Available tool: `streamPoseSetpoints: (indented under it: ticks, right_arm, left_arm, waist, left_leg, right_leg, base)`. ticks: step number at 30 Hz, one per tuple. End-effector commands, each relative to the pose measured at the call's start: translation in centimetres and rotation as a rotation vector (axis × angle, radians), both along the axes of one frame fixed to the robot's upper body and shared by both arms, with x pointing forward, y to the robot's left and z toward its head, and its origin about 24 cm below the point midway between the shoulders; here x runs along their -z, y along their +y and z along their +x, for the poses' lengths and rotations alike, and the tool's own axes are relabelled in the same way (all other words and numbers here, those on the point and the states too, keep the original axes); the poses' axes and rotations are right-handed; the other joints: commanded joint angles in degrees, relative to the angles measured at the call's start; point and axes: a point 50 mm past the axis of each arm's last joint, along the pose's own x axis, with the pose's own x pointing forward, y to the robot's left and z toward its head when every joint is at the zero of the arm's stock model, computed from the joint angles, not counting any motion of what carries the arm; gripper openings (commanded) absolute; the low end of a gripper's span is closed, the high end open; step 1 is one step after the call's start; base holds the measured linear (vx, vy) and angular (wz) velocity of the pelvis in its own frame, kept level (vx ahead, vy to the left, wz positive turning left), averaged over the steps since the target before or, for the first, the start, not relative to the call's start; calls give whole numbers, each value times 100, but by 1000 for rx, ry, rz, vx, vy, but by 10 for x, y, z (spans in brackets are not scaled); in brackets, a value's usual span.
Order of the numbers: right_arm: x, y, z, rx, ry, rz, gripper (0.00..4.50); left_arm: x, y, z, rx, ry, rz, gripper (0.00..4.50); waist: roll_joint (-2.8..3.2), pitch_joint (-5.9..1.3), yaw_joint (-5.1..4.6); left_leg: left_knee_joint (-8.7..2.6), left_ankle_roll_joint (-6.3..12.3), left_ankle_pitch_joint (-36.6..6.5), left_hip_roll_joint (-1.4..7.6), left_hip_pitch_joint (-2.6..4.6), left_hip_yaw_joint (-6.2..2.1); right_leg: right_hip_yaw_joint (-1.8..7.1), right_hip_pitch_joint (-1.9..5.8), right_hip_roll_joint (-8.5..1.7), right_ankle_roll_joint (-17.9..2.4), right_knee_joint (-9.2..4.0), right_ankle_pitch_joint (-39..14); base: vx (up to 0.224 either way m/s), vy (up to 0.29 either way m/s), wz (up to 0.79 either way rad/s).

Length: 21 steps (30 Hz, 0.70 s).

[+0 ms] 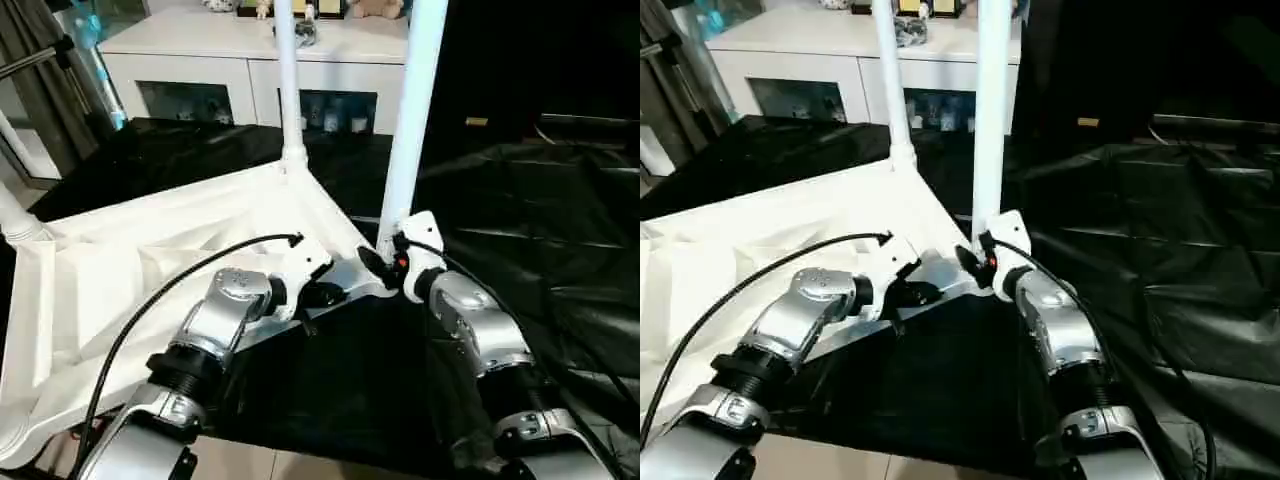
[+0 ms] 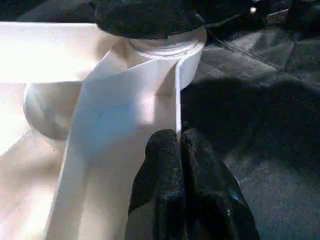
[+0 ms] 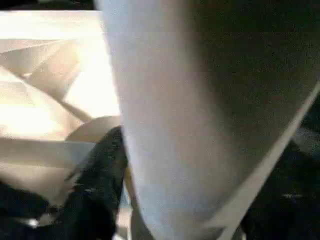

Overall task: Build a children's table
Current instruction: Rotate leg to tighten

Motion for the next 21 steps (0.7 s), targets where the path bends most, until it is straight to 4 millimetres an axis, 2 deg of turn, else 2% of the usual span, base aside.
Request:
streamPoseSetpoints:
  ticks: [1,4,5,6,7,8,9,10,11,12,13,14,16,17,19,21]
  right_arm:
    - [25,30,-23,-215,129,28,311]
    - [21,26,-29,-305,112,26,311]
    - [19,23,-35,-381,105,26,311]
    - [17,19,-40,-442,109,27,311]
    - [16,13,-46,-513,117,17,311]
    - [16,9,-49,-554,124,10,311]
    - [16,6,-51,-578,130,2,311]
    - [16,2,-54,-610,140,-9,311]
    - [16,-10,-61,-687,172,-35,311]
    - [16,-10,-61,-687,172,-35,311]
    - [16,-14,-63,-713,191,-38,311]
    - [14,-18,-65,-739,201,-40,311]
    - [12,-22,-65,-758,210,-45,311]
    - [11,-23,-66,-768,215,-48,311]
    - [9,-25,-66,-783,225,-45,287]
    - [9,-25,-67,-790,230,-35,277]
  left_arm:
    - [-8,-15,-5,119,-44,-23,0]
    - [-8,-12,-8,172,-39,-11,0]
    - [-9,-9,-11,212,-37,-6,0]
    - [-9,-6,-12,241,-34,0,0]
    - [-9,-3,-15,282,-35,8,0]
    - [-9,-1,-16,306,-36,13,0]
    - [-9,-1,-17,317,-34,16,0]
    - [-9,1,-17,332,-30,19,0]
    - [-10,4,-19,372,-21,36,0]
    - [-10,4,-19,372,-21,36,0]
    - [-10,6,-19,388,-16,42,0]
    - [-11,8,-19,402,-13,50,0]
    - [-11,11,-18,411,-9,61,0]
    - [-11,13,-18,417,-5,65,0]
    - [-11,15,-19,431,4,66,0]
    - [-11,14,-19,435,7,62,0]
  waist:
    - [-38,-209,14]
    - [-22,-253,45]
    - [-38,-263,73]
    - [-26,-266,78]
    - [31,-271,95]
    - [31,-271,107]
    - [25,-266,120]
    - [87,-267,141]
    - [47,-254,188]
    - [44,-253,213]
    - [65,-240,239]
    - [111,-241,259]
    - [88,-231,256]
    - [174,-233,262]
    - [111,-235,249]
    - [89,-249,257]
  left_leg:
    - [-463,124,-1920,189,-42,-80]
    - [-418,280,-1446,190,-49,-51]
    - [-382,433,-1103,190,-54,-34]
    - [-374,485,-988,184,-70,-31]
    - [-359,575,-899,190,-56,-30]
    - [-350,630,-809,194,-72,-29]
    - [-353,646,-806,196,-76,-25]
    - [-351,633,-827,200,-64,-28]
    - [-355,626,-942,211,-59,-16]
    - [-349,626,-965,213,-50,-8]
    - [-366,596,-1046,227,-38,-5]
    - [-370,543,-1092,227,-40,-15]
    - [-383,493,-1174,233,-38,-15]
    - [-393,383,-1289,230,-22,-25]
    - [-397,348,-1309,226,-27,-26]
    - [-384,371,-1179,220,-35,-23]
  right_leg:
    - [217,176,-272,-1061,-451,-1729]
    - [226,217,-273,-1272,-382,-1029]
    - [225,244,-275,-1426,-330,-572]
    - [223,261,-275,-1460,-315,-450]
    - [208,256,-261,-1501,-317,-238]
    - [210,274,-268,-1568,-278,-85]
    - [203,278,-267,-1578,-287,-103]
    - [196,279,-269,-1589,-280,-139]
    - [190,288,-259,-1564,-301,-384]
    - [195,281,-260,-1551,-308,-462]
    - [205,260,-271,-1543,-318,-648]
    - [201,266,-275,-1510,-320,-786]
    - [203,258,-271,-1487,-339,-903]
    - [207,249,-277,-1469,-341,-1029]
    - [205,267,-259,-1451,-347,-975]
    - [210,268,-270,-1468,-331,-875]
  base:
    - [0,0,0]
    - [0,0,0]
    - [0,0,0]
    - [0,0,0]
    - [0,0,0]
    - [0,0,0]
    - [0,0,0]
    - [0,0,0]
    - [0,0,0]
    - [0,0,0]
    - [0,0,0]
    - [0,0,0]
    - [0,0,0]
    - [0,0,0]
    - [0,0,0]
    - [0,0,0]
